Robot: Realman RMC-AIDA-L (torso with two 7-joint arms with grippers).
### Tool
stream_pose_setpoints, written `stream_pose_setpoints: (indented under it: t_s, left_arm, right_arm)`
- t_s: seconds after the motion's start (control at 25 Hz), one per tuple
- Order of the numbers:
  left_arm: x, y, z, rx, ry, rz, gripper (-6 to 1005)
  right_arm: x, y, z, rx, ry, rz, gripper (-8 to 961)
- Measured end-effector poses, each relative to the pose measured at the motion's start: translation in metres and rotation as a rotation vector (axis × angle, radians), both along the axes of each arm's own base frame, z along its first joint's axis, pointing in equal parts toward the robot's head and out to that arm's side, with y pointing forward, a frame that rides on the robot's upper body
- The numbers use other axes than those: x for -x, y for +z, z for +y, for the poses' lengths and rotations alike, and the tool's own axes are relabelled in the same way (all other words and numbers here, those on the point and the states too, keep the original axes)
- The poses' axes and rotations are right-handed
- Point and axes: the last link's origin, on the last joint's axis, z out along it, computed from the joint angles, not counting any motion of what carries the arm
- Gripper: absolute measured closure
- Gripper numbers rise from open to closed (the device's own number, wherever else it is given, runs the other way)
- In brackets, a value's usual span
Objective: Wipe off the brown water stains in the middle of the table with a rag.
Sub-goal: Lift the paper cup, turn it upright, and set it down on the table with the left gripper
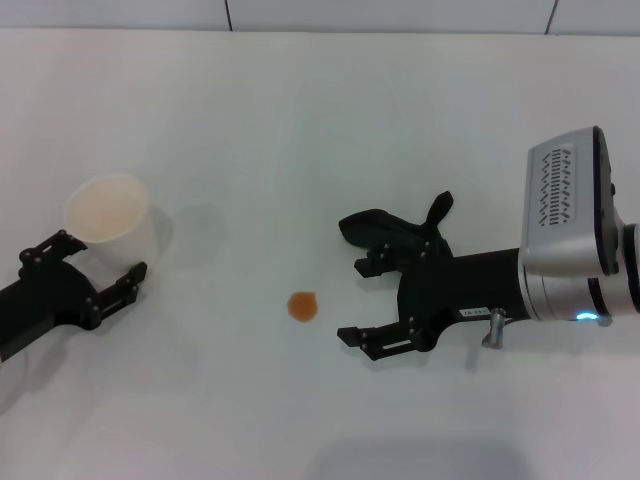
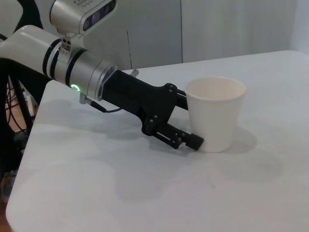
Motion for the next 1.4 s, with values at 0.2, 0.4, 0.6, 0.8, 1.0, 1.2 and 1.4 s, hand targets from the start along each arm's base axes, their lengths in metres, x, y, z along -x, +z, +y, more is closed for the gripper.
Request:
stream_pose_setpoints:
  t_s: [0.2,0.4,0.6,0.8,1.0,1.2,1.4]
  left_arm:
    - [-0.0024,0.0023,0.0022,0.002,-0.008,-0.006,268]
    - [-0.0039,0.0040,0.0036,-0.002,-0.001,-0.022,265]
    - [-0.0060,0.0074,0.0044,-0.008,-0.013,-0.027,264]
    - [-0.0062,0.0079,0.0058,0.000,-0.003,-0.037,265]
    - [-0.0062,0.0054,0.0075,0.026,0.006,-0.024,265]
    - [-0.0080,0.0047,0.0084,0.028,-0.004,-0.009,266]
    - [-0.0085,-0.0007,0.0091,0.049,-0.007,0.032,266]
  right_arm:
    - [0.0006,0.0002,0.0001,-0.001,0.002,0.001,120]
    - [0.0009,0.0003,0.0001,-0.001,0.003,0.001,120]
    - [0.0008,0.0004,0.0002,-0.001,0.001,0.001,120]
    - [0.0004,0.0002,0.0000,0.000,0.000,0.001,120]
    - [0.0010,0.0005,0.0003,-0.001,0.002,0.002,120]
    - [0.0008,0.0006,0.0005,-0.002,0.001,0.002,120]
    - [0.0010,0.0019,0.0016,-0.008,0.000,0.003,120]
